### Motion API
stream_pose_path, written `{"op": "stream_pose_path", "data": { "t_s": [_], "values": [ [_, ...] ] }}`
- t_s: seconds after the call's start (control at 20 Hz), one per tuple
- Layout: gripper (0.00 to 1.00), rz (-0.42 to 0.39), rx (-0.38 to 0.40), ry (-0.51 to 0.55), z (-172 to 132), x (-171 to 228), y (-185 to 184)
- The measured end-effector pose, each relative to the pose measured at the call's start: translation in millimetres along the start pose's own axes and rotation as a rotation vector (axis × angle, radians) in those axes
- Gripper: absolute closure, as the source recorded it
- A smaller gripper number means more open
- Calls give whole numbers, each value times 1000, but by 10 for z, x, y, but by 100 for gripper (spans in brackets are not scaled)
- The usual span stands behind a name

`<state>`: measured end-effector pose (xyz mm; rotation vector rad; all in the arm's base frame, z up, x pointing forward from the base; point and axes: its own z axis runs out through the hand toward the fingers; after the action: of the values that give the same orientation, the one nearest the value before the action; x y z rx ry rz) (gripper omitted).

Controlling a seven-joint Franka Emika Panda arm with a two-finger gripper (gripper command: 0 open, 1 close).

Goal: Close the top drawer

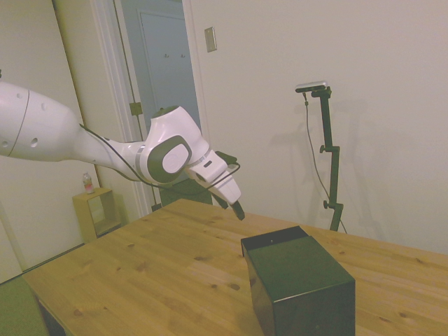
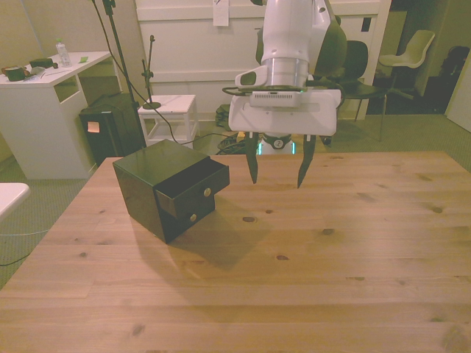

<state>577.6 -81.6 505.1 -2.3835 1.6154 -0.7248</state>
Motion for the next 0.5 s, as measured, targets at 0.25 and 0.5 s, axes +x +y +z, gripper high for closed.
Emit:
{"op": "stream_pose_path", "data": {
  "t_s": [0.25,0.5],
  "values": [
    [0,53,-15,50,97,360,93],
    [100,96,-40,65,155,548,231]
  ]
}}
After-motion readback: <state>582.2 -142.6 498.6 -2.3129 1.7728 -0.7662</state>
